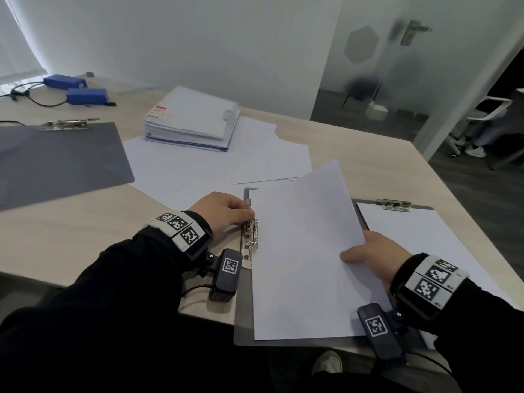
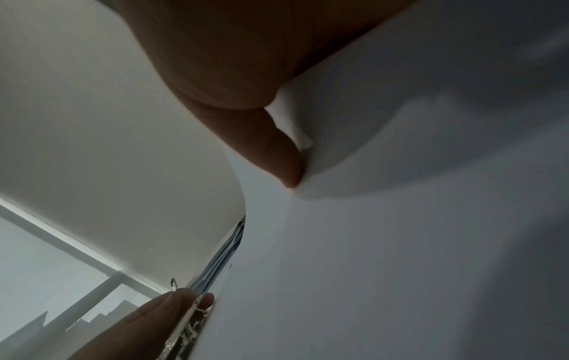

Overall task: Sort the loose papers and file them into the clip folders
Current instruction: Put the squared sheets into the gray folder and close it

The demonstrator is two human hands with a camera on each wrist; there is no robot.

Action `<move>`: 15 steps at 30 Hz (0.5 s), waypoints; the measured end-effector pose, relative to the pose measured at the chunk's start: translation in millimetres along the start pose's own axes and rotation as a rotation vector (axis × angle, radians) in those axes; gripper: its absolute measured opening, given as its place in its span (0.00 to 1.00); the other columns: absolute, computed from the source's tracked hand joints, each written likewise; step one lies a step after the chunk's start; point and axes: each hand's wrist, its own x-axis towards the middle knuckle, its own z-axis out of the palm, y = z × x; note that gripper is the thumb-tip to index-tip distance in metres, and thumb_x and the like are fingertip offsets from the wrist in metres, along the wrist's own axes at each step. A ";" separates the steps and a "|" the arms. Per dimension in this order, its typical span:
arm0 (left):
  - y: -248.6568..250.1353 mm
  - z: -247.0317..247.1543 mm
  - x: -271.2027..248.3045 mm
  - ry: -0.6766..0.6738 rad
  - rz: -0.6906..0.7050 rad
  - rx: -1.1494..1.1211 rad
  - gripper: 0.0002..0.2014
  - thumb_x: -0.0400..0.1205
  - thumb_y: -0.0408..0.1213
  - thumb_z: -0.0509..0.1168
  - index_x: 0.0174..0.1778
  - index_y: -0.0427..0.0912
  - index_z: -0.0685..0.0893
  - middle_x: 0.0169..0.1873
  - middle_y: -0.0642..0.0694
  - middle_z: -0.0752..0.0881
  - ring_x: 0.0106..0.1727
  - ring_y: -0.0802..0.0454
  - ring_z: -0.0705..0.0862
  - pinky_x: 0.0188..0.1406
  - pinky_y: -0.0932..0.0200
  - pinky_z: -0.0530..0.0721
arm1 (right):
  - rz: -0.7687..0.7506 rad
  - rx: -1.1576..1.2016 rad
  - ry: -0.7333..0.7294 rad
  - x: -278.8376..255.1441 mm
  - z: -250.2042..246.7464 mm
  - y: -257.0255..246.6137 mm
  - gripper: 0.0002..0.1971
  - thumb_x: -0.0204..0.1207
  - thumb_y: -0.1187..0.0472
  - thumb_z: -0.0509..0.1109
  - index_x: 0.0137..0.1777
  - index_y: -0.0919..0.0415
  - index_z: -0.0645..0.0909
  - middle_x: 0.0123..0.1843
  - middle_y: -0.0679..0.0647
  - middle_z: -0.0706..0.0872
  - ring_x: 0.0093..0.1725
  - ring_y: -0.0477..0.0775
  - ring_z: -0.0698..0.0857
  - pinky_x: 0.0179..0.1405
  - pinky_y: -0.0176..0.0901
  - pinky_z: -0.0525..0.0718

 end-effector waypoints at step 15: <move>1.7 1.0 -1.1 0.012 -0.012 0.011 0.09 0.78 0.47 0.75 0.44 0.45 0.91 0.40 0.52 0.92 0.28 0.70 0.81 0.30 0.73 0.73 | 0.119 -0.251 0.086 -0.3 -22.8 4.4 0.06 0.78 0.66 0.67 0.42 0.68 0.76 0.22 0.52 0.72 0.17 0.51 0.69 0.21 0.33 0.62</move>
